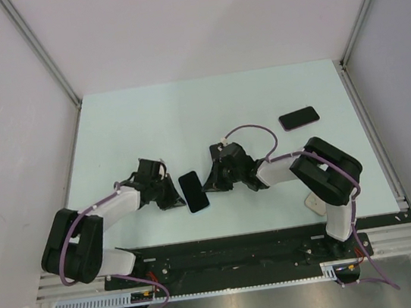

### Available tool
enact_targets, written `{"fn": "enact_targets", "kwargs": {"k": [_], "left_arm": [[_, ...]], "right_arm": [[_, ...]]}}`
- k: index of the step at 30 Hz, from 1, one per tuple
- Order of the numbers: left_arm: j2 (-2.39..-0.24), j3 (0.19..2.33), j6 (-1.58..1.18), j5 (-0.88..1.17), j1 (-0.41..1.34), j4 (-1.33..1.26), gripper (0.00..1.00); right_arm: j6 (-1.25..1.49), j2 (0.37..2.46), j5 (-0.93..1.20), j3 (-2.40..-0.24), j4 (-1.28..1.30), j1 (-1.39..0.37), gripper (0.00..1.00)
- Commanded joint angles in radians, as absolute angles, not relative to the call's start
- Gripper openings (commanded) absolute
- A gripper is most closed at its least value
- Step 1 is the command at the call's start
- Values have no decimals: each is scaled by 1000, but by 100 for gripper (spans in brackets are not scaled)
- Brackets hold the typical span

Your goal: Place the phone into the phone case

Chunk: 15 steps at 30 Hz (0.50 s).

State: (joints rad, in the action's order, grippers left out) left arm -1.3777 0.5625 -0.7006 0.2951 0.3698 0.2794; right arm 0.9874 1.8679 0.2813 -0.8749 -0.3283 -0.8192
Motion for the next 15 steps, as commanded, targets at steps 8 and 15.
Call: {"fn": "enact_targets", "kwargs": {"k": [8,15], "left_arm": [[-1290,603,-700,298,379,364,30],[-1284,620,-683,305,325,345,48]], "right_arm": [[899,1787,416,-897,-359,-802,40],[824,1793,460,-897,-359,-755,51]]}}
